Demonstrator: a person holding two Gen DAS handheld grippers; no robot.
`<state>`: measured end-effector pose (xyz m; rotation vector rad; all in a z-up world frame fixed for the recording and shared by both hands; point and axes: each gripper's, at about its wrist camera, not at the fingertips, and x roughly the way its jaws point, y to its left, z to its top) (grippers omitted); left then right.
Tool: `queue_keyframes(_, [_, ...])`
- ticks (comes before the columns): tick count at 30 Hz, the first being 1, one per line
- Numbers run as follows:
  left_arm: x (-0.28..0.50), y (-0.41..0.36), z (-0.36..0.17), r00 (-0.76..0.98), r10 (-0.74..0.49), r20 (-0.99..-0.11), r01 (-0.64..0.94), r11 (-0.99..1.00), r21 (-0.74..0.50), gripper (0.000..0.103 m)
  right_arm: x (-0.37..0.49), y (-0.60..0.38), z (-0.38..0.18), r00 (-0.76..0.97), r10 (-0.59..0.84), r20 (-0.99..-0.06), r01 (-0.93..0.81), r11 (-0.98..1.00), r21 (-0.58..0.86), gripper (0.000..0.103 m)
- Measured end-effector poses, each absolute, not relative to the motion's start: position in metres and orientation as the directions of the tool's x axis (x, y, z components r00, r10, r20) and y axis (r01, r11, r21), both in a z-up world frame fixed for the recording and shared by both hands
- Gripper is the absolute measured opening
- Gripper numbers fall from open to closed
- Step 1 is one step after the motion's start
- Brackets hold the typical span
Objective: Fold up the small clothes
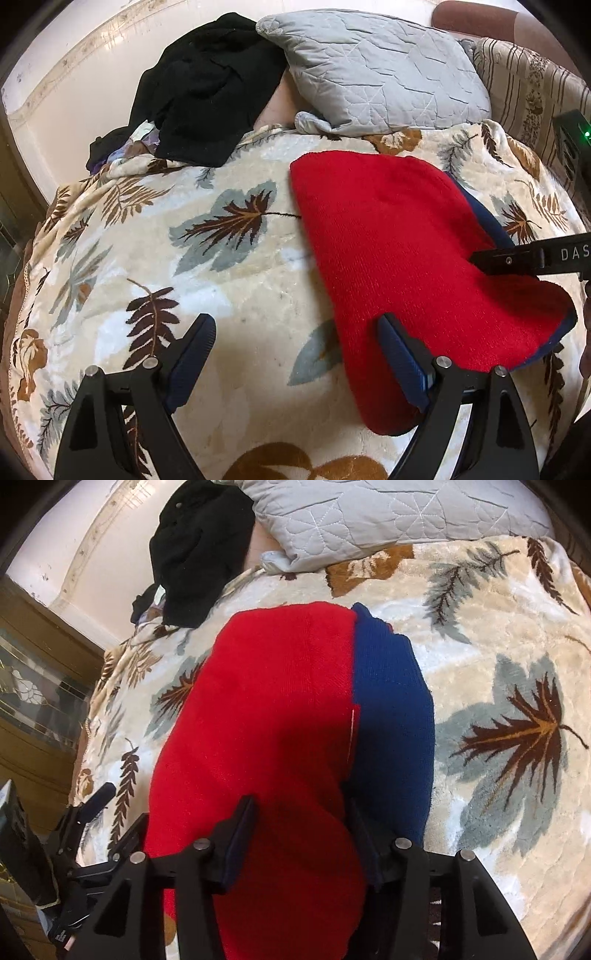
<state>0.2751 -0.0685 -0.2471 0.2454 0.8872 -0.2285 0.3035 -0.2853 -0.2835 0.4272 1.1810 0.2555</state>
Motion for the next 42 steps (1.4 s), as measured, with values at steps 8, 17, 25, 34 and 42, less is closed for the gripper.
queue_keyframes(8, [0.274, -0.069, -0.247, 0.622, -0.082, -0.779, 0.290, 0.948, 0.131, 0.090, 0.301, -0.295, -0.282, 0.377, 0.447, -0.811, 0.029, 0.870, 0.493, 0.057])
queue_keyframes(17, [0.275, -0.069, -0.249, 0.625, -0.079, -0.776, 0.284, 0.950, 0.132, 0.090, 0.298, -0.295, -0.284, 0.400, 0.350, -0.847, 0.025, 0.920, 0.392, 0.056])
queue_keyframes(25, [0.274, -0.069, -0.249, 0.630, -0.074, -0.773, 0.277, 0.951, 0.135, 0.091, 0.295, -0.290, -0.283, 0.423, 0.323, -0.846, -0.012, 0.936, 0.351, 0.056])
queue_keyframes(34, [0.272, -0.071, -0.250, 0.637, -0.061, -0.768, 0.262, 0.955, 0.141, 0.091, 0.290, -0.289, -0.285, 0.447, 0.328, -0.832, -0.028, 0.935, 0.354, 0.056])
queue_keyframes(42, [0.270, -0.075, -0.244, 0.636, -0.024, -0.771, 0.247, 0.953, 0.174, 0.091, 0.280, -0.299, -0.282, 0.450, 0.365, -0.815, 0.007, 0.911, 0.412, 0.057])
